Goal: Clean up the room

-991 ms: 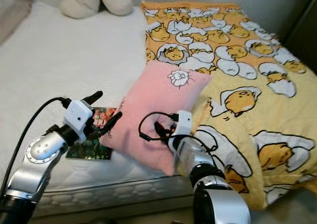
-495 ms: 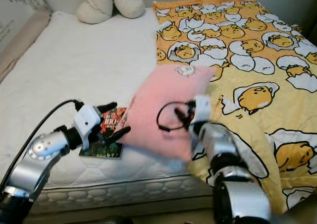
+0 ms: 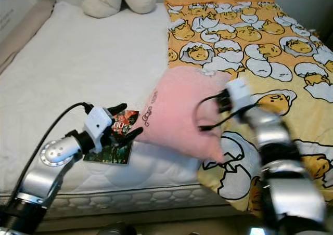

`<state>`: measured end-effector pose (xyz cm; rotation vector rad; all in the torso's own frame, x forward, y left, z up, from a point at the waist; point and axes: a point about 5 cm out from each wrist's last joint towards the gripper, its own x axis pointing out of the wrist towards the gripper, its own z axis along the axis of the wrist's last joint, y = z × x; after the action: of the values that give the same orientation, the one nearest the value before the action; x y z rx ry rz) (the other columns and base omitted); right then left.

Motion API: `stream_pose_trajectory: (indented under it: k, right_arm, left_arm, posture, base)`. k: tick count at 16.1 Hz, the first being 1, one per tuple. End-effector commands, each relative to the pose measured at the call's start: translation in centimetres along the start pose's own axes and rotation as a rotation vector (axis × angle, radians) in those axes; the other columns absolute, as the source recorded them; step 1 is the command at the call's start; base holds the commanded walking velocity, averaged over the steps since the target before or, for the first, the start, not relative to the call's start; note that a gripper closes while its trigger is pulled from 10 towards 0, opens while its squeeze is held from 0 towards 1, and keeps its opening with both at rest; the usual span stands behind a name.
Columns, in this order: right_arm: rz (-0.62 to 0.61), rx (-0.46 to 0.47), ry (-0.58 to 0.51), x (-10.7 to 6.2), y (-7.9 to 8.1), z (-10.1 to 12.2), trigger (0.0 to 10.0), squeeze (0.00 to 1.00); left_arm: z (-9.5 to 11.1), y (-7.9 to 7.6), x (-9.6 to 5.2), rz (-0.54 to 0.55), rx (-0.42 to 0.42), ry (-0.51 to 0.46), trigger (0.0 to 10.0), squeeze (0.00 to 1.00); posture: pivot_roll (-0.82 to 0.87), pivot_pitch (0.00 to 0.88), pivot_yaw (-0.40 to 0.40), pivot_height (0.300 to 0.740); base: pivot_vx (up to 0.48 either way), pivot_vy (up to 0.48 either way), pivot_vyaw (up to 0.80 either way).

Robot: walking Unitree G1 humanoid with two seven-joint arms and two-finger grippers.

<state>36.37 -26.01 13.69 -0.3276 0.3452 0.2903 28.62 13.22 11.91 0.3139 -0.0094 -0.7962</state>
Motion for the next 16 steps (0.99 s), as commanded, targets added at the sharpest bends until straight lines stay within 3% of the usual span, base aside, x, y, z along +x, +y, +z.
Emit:
stream_pose_trajectory:
  k: [1,3,6,7,8,9,10,11,12,13,16]
  right_arm:
    - [-0.020,-0.046,0.021,-0.4,-0.9,0.1,0.0,0.00]
    - [-0.055,-0.079,0.002,-0.8,-2.2,1.4,0.0,0.00]
    - [-0.129,-0.217,-0.019,-1.7,-4.7,4.3,0.0,0.00]
    - [-0.118,-0.154,-0.066,-1.6,-4.6,5.3,0.0,0.00]
    - [-0.061,-0.042,-0.106,-0.6,-2.6,4.2,10.0,0.00]
    - [-0.042,0.053,-0.141,0.0,-0.8,2.9,10.0,0.00]
    - [-0.052,0.105,-0.162,0.2,-0.2,2.4,10.0,0.20]
    - [-0.090,0.244,-0.215,0.5,1.7,0.7,10.0,1.00]
    - [-0.132,0.342,-0.278,0.4,4.2,-0.8,10.0,1.00]
    - [-0.169,0.416,-0.327,0.1,5.6,-1.4,10.0,1.00]
    - [-0.339,0.516,-0.370,-1.4,7.2,-3.9,10.0,1.00]
  left_arm:
    - [-0.3,-0.3,0.2,-0.002,0.002,0.012,10.0,0.00]
    - [-0.4,-0.6,0.5,-0.005,0.000,0.008,10.0,0.00]
    - [-0.3,-0.7,1.0,-0.006,0.000,0.001,10.0,0.00]
    - [-0.5,-0.7,1.0,0.009,0.021,0.008,10.0,0.00]
    - [-0.7,-0.3,1.0,0.053,0.031,0.022,10.0,0.00]
    - [-0.8,0.2,0.8,0.098,0.023,0.025,10.0,0.00]
    - [-0.9,0.5,0.7,0.120,0.015,0.028,10.0,0.00]
    - [-1.3,1.5,0.3,0.198,-0.018,0.044,10.0,0.00]
    - [-1.5,2.8,-0.2,0.288,-0.113,0.041,10.0,0.00]
    - [-1.7,3.9,-0.4,0.360,-0.189,0.034,10.0,0.00]
    - [-2.9,4.7,0.5,0.474,-0.253,0.070,10.0,0.00]
  posture:
    - [0.04,0.000,-0.002,0.740]
    - [0.03,0.000,-0.001,0.740]
    - [0.03,0.000,-0.006,0.740]
    - [0.03,0.000,-0.019,0.740]
    - [0.04,0.000,-0.023,0.740]
    - [0.04,0.000,-0.023,0.740]
    - [0.05,0.000,-0.018,0.740]
    - [0.06,0.000,-0.010,0.740]
    - [0.06,0.000,0.002,0.740]
    - [0.04,0.000,0.018,0.740]
    - [0.00,0.000,0.040,0.740]
  base:
    - [0.000,0.000,0.00]
    - [0.000,0.000,0.00]
    - [0.000,0.000,0.00]
    - [0.000,0.000,0.00]
    - [0.000,0.000,0.00]
    - [0.000,0.000,0.00]
    - [0.000,0.000,0.00]
    - [0.000,0.000,0.00]
    - [0.000,0.000,0.00]
    - [0.000,0.000,0.00]
    - [0.000,0.000,0.00]
